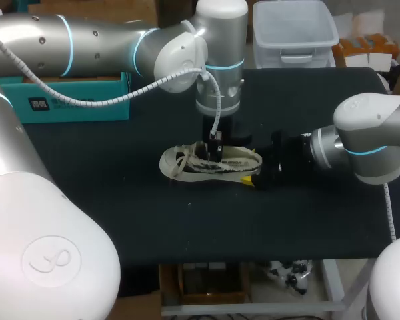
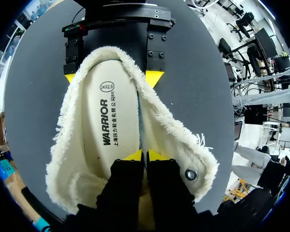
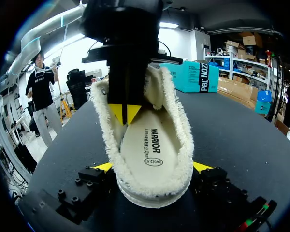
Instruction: Open the shoe tongue, take the insole out of the shoe, put the insole back into the shoe, and pack the shoe into the shoebox
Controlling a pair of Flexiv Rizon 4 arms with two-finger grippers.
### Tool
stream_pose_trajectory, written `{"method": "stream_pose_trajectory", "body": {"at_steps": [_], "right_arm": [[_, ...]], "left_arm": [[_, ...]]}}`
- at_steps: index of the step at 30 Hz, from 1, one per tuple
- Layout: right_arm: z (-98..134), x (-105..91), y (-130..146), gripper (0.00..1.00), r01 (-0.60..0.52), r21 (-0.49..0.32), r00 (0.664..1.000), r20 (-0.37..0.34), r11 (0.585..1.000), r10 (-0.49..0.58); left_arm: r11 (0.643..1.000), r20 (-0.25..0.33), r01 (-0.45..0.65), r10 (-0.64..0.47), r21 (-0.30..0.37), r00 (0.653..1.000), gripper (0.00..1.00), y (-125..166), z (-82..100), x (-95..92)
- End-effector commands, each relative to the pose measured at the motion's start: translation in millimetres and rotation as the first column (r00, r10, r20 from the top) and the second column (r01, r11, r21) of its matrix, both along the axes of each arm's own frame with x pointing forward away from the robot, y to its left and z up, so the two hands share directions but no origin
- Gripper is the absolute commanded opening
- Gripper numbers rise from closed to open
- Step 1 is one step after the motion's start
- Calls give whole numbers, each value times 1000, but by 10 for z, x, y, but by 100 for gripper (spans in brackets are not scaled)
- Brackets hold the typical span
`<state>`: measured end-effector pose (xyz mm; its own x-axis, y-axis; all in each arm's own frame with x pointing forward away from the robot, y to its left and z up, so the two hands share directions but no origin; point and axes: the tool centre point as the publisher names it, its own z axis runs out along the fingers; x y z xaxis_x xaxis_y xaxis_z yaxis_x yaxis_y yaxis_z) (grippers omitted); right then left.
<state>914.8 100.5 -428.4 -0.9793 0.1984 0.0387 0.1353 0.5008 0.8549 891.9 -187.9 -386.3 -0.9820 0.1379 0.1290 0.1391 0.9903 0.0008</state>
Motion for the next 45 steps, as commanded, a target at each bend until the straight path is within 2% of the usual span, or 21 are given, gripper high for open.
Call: {"method": "stream_pose_trajectory", "body": {"at_steps": [1,3,5,17,20,30,35,39,45], "right_arm": [[-14,-19,7,0,1,2,1000,1,1000,-1],[-14,-19,7,0,1,2,1000,1,1000,-1],[-14,-19,7,0,1,2,1000,1,1000,-1],[-14,-19,7,0,1,2,1000,1,1000,-1],[-14,-19,7,0,1,2,1000,1,1000,-1],[-14,-19,7,0,1,2,1000,1,1000,-1],[-14,-19,7,0,1,2,1000,1,1000,-1],[-14,-19,7,0,1,2,1000,1,1000,-1],[-14,-19,7,0,1,2,1000,1,1000,-1]], "left_arm": [[1000,15,-14,14,-15,1000,11,36,-139,-39],[999,39,-25,26,-27,999,12,51,-173,-35],[999,59,-33,35,-33,998,20,55,-217,-28],[995,191,-65,79,-81,978,27,-8,-480,64],[992,238,-72,94,-101,967,22,-43,-563,144],[989,318,-61,102,-134,942,32,-132,-800,437],[987,349,-56,105,-148,931,32,-169,-811,569],[987,403,-55,113,-151,908,32,-216,-831,719],[986,443,-41,109,-161,890,33,-267,-846,840]]}}
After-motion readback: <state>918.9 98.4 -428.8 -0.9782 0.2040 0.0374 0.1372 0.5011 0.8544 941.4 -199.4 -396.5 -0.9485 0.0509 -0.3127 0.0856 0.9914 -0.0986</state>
